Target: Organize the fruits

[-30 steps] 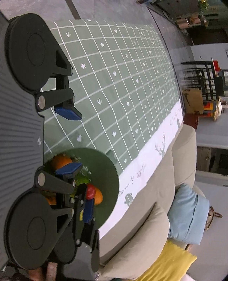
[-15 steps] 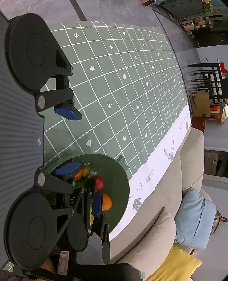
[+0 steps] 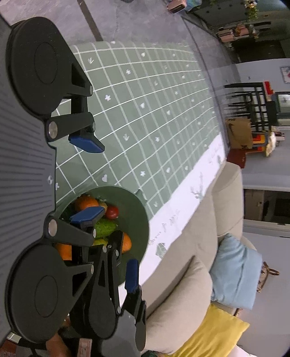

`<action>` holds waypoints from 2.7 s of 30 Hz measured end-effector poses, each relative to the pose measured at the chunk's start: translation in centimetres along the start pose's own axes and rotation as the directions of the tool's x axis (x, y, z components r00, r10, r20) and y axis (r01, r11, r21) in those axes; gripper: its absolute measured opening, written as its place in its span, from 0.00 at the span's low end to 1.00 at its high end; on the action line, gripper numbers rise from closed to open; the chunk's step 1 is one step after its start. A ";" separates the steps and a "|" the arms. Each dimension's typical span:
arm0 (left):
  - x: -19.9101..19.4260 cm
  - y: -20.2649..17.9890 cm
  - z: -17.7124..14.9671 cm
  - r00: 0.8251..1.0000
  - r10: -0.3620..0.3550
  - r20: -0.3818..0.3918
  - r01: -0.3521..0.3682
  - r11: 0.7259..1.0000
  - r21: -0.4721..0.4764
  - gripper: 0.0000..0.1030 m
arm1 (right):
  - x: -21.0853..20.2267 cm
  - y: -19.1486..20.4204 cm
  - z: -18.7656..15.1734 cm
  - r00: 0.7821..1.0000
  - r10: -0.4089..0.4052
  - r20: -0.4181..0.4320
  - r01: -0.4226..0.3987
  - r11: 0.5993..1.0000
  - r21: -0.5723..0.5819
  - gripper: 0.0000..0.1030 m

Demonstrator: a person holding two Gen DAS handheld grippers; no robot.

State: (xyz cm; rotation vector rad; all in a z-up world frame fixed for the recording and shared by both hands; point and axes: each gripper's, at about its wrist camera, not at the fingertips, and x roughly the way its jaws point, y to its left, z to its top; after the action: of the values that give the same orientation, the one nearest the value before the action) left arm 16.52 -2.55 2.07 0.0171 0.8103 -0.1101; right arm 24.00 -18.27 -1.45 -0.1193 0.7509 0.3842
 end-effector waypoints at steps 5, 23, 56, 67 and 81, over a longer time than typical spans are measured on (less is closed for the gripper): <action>-3.8 -0.4 0.2 0.996 0.018 0.092 -0.017 1.000 -0.017 0.64 | -5.2 0.3 0.3 0.996 -0.013 0.083 0.012 1.000 0.004 0.67; -11.6 -1.7 -4.7 0.919 0.230 0.320 -0.233 0.972 -0.030 0.93 | -20.8 2.8 -6.7 0.943 -0.129 0.308 0.100 0.989 0.111 0.96; -5.8 -2.4 -10.9 0.976 0.206 0.065 -0.203 0.978 -0.055 0.93 | -14.9 3.9 -13.3 0.976 -0.165 0.142 0.155 0.985 0.082 0.96; -6.1 -2.5 -10.8 0.976 0.206 0.071 -0.202 0.978 -0.053 0.93 | -15.2 4.1 -13.3 0.973 -0.169 0.158 0.157 0.984 0.082 0.96; -6.1 -2.5 -10.8 0.976 0.205 0.070 -0.202 0.978 -0.053 0.93 | -15.5 3.9 -13.3 0.972 -0.169 0.163 0.155 0.983 0.096 0.96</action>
State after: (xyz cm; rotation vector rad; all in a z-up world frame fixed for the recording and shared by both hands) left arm 4.29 -3.85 -0.86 0.0523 0.7316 0.1012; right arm 3.67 -22.49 -0.46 -0.0681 0.5826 0.2039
